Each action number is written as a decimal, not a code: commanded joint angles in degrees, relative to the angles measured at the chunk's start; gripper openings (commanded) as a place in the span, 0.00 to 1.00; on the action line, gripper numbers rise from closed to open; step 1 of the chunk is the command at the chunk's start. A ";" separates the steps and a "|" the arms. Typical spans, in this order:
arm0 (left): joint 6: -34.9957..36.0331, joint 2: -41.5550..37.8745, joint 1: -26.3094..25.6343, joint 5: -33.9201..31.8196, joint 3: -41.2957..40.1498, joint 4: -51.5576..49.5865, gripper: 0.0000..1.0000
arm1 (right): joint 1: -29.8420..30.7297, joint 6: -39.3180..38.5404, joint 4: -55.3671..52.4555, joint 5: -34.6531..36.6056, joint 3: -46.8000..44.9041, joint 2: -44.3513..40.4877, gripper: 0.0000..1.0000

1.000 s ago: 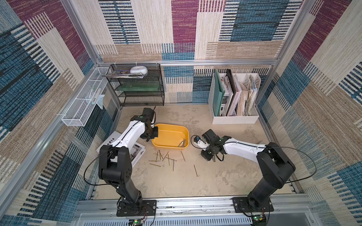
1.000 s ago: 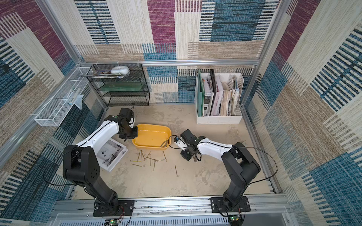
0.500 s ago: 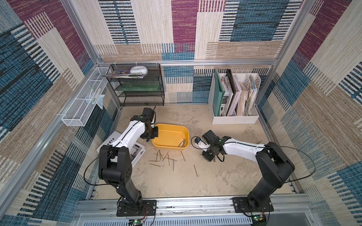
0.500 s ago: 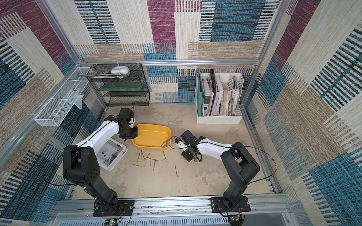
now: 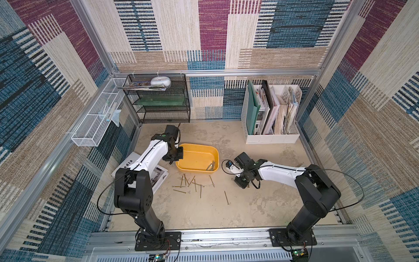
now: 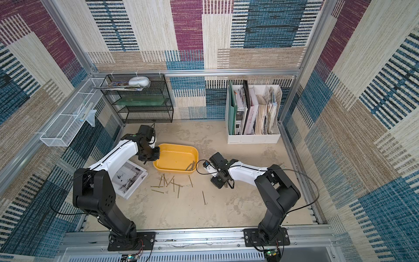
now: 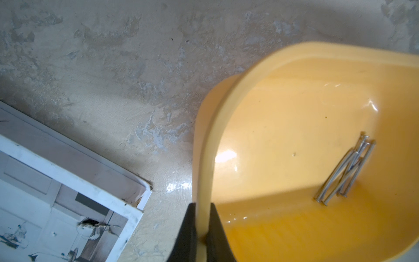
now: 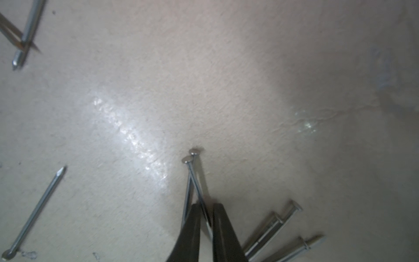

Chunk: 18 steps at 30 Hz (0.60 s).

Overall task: Put the nails on the desktop into the storage box
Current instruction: Pick up the nail from the center of the board.

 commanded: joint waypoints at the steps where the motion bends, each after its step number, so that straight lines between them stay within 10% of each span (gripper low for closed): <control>1: 0.27 0.18 -0.01 0.34 0.67 -0.46 0.00 | 0.09 -0.58 -1.91 0.56 -0.27 0.94 0.11; 18: 0.38 0.41 -0.01 0.48 0.67 -0.42 0.00 | -0.06 0.82 -1.59 1.97 3.85 -2.49 0.00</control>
